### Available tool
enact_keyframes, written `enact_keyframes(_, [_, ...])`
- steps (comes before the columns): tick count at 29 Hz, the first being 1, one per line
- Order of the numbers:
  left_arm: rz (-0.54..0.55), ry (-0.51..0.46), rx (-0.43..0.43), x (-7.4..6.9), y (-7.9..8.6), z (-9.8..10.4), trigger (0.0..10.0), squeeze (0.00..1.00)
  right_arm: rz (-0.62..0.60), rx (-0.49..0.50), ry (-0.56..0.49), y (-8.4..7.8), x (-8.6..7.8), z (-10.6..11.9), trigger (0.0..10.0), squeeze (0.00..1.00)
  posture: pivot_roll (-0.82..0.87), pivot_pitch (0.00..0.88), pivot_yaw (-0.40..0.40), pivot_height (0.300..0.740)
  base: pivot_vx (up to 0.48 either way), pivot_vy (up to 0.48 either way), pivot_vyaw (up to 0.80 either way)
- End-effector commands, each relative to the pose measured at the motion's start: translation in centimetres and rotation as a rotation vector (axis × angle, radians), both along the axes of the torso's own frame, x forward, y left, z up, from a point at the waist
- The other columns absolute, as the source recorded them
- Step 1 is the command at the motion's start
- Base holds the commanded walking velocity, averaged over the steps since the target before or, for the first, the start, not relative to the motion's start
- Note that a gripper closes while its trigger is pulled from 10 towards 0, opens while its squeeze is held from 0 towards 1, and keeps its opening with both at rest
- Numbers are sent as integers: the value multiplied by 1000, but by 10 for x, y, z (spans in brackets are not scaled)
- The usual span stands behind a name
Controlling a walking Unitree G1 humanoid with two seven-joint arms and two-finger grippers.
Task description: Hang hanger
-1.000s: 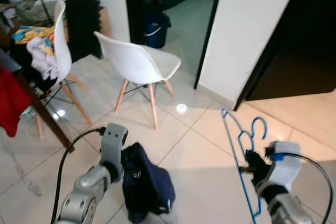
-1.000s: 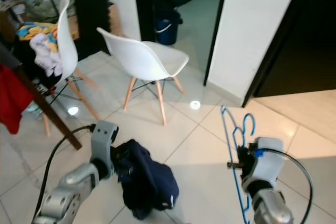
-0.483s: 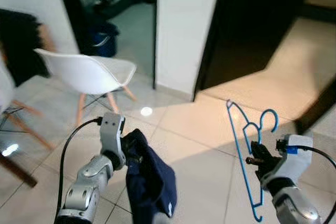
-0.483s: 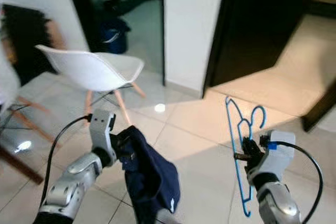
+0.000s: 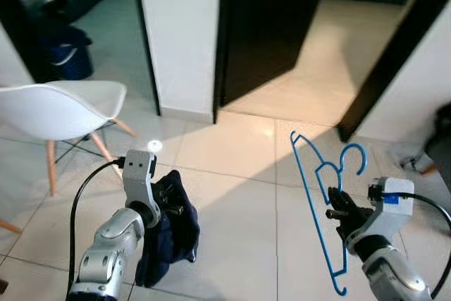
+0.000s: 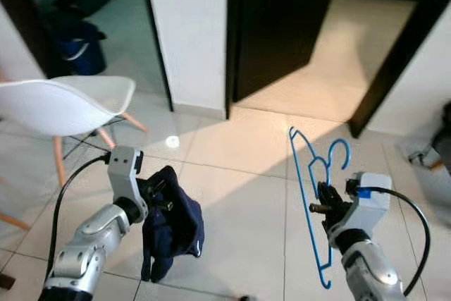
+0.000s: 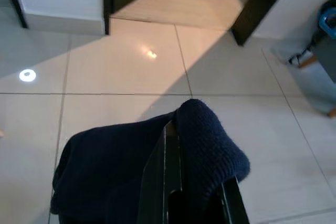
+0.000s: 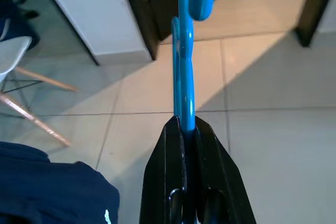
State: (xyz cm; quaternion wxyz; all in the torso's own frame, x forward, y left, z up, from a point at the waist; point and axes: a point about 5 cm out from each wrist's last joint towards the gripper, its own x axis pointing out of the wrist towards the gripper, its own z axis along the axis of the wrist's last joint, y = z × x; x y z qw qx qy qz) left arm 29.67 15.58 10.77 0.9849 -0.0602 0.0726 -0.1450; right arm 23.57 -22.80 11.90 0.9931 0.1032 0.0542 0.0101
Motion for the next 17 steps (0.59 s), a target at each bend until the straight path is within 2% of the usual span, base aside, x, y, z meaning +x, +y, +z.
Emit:
enact_keyframes(1, [-4,-15,-2,0,-2,3,10000,0,-6,4,28,-5,-2,-5,10000,0,-60,198,-26,740,0,0,-775])
enact_keyframes(17, [-23,-8,0,-1,-9,3,10000,0,43,25,19,1,1,-1,10000,0,-65,207,-28,740,0,0,-775])
